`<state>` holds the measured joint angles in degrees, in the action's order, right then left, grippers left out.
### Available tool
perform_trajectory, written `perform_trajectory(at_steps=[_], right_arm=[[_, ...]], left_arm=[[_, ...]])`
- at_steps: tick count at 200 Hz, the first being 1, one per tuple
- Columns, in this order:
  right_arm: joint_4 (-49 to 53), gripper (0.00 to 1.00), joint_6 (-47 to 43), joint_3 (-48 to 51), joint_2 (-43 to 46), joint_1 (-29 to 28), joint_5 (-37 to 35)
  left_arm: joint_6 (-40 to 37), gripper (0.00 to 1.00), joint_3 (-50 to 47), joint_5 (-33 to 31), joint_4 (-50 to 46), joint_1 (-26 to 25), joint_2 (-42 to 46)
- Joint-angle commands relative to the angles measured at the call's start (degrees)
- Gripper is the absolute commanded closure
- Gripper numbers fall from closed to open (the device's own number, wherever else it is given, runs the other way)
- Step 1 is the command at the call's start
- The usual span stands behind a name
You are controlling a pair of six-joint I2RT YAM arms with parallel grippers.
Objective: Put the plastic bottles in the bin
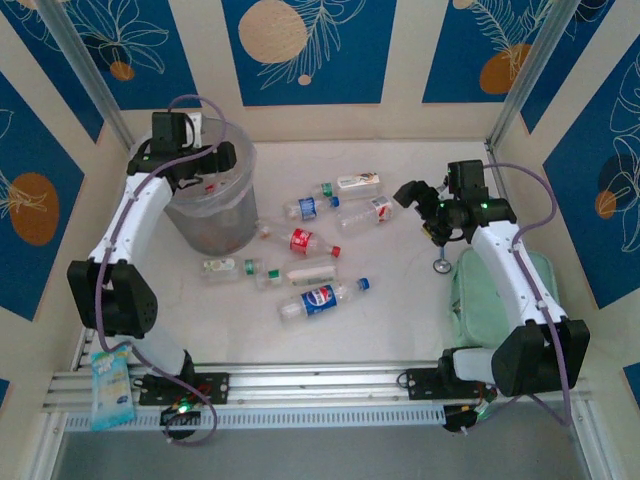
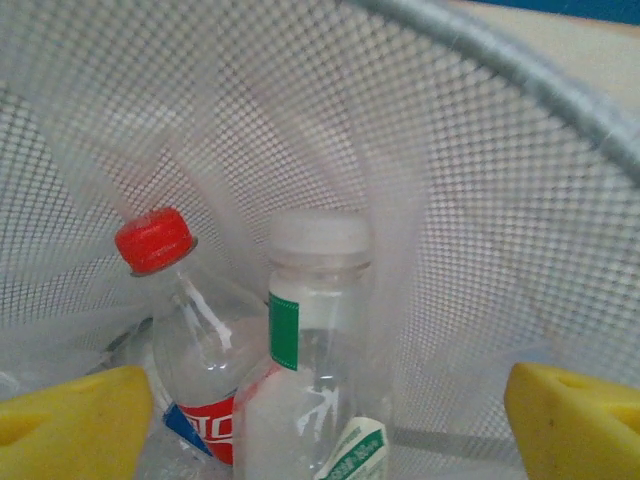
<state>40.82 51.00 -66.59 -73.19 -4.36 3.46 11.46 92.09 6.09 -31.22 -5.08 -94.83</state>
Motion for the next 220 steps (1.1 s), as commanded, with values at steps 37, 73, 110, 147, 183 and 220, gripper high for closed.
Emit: perform_trajectory(at_steps=[37,73,110,147,183,220], right_arm=[[-8.9,0.01,12.4,3.4,-6.6,1.9,6.8],[-11.8,0.01,17.5,3.1,-11.8,0.5,-1.2],[-15.7,0.01,19.5,0.3,-19.5,0.5,-4.3],[-20.2,0.01,19.2,-3.8,-27.8,0.2,-3.9],[-20.2,0.01,17.8,-11.0,-35.6,-0.6,-2.4],[-18.1,0.01,18.6,-15.9,-41.6,-1.2,-2.9]], left_arm=[[-3.5,0.00,6.1,-0.5,-6.8,-0.5,4.2],[-7.0,0.00,9.9,1.1,-12.3,-0.5,5.2],[-9.5,0.00,12.4,3.3,-18.5,-0.5,7.8],[-9.6,0.00,12.8,4.1,-22.3,-0.4,13.4],[-7.7,0.00,7.2,10.3,-23.8,-0.8,18.5],[-7.4,0.00,4.5,10.1,-24.2,-1.2,21.0]])
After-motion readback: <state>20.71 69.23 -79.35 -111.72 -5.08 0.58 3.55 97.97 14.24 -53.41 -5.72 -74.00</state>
